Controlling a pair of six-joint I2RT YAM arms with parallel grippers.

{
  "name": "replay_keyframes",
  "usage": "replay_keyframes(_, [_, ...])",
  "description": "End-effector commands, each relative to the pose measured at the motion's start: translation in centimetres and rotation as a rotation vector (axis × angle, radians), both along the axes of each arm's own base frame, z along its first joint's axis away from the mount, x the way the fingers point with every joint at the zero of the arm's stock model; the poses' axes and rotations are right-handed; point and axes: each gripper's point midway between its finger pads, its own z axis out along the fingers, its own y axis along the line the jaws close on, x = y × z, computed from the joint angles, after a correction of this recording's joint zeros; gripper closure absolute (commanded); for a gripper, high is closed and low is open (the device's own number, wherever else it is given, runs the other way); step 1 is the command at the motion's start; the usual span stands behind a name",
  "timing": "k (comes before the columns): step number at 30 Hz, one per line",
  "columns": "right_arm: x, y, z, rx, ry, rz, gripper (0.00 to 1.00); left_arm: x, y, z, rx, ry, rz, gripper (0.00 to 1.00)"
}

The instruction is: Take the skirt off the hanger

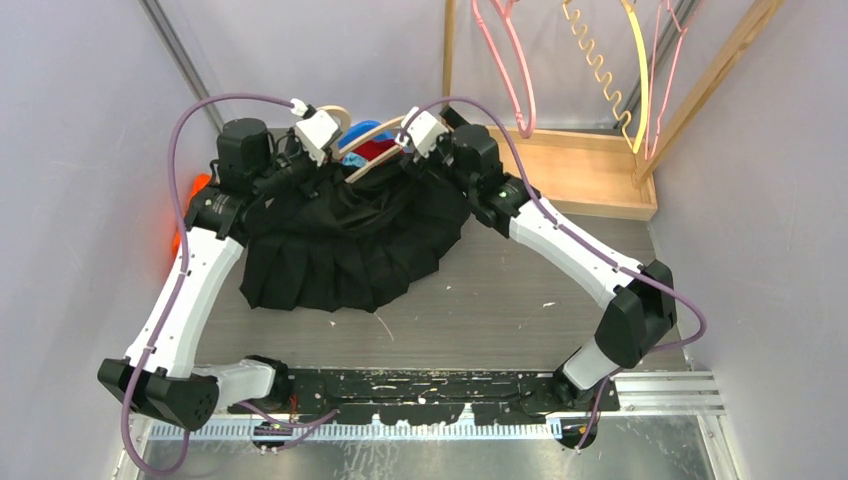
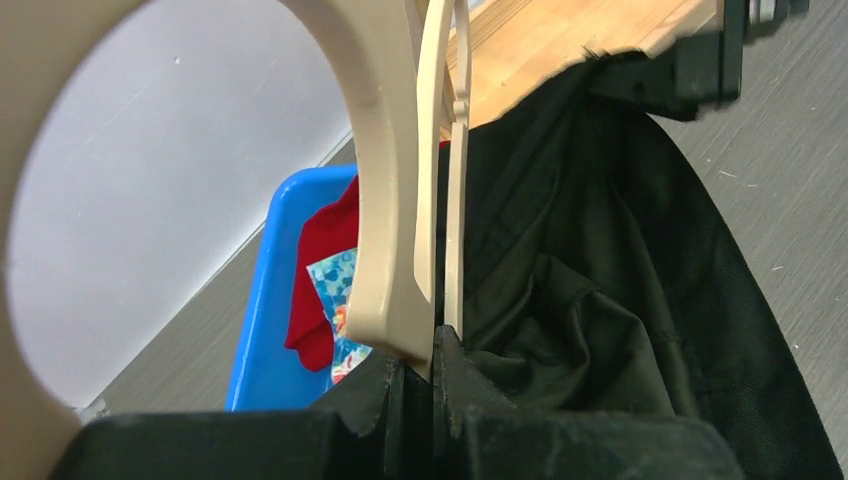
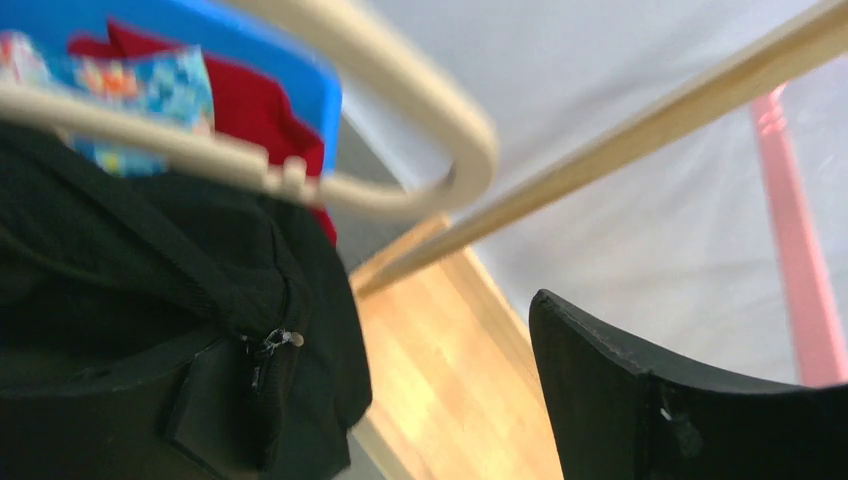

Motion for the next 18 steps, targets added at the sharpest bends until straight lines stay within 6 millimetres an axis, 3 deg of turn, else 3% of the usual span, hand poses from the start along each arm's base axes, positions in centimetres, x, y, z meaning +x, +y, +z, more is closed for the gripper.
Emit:
replay_keyframes(1, [0.6,1.0,12.4,0.288,-0.201,0.0,0.1,0.6,-0.1,1.7,-0.03,-0.053,-0.006,1.0])
replay_keyframes(5, [-1.8,4.7,16.7,0.474,-0.126,0.163,0.13,1.0,-0.2,1.2,-0.043,-0.048,0.0,1.0])
replay_keyframes(8, [-3.9,6.5,16.3,0.521,-0.031,0.274,0.14,1.7,-0.3,1.3,-0.042,-0.057,0.005,1.0])
replay_keyframes(13, [-6.4,8.4,8.1,0.395,0.144,0.31,0.14,4.3,-1.2,1.3,-0.053,-0.047,-0.001,1.0])
replay_keyframes(18, [-8.6,6.9,1.2,0.303,0.295,0.258,0.11,6.4,-1.2,2.4,-0.03,-0.076,0.012,1.0])
